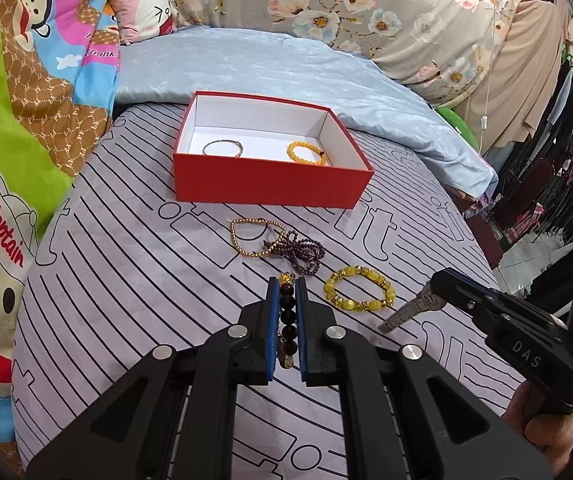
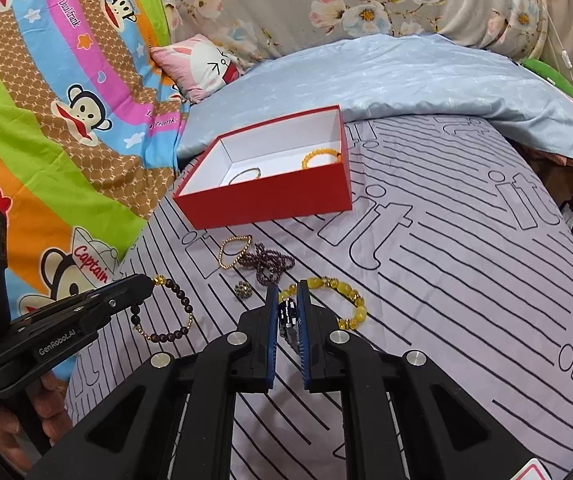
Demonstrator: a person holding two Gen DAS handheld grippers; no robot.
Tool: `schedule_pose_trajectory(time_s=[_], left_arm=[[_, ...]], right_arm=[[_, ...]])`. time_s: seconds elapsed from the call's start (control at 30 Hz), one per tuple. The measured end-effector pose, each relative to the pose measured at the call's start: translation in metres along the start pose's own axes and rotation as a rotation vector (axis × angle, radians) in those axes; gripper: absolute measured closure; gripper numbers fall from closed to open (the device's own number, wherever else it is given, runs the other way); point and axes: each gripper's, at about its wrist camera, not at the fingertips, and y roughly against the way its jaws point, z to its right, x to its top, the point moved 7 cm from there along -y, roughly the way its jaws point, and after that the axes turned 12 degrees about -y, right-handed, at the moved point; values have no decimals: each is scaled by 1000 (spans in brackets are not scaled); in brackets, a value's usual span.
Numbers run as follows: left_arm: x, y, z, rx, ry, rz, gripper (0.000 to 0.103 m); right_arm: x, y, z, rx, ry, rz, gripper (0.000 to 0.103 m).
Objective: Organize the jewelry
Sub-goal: 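Close the right tool on the silver watch while the left tool holds the dark bracelet, then carry the bracelet and watch into the red box and open both tools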
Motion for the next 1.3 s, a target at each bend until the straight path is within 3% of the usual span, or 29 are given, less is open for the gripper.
schedule_pose_trajectory(time_s=[0.37,0.7,0.97,1.3], left_arm=[[36,8,-5,-2,-13,48,96],[120,-6,-20,24,-65,140,96],[176,-55,-38,79,-89,149,96],[185,-132,-60,103,-82,67,96]], right_arm=[[36,8,-20,23,55,41,95],[124,-16,-53,62,121,113,95],[180,-67,-66,61,119,127,95],[188,-143,-46,54,47,29,94]])
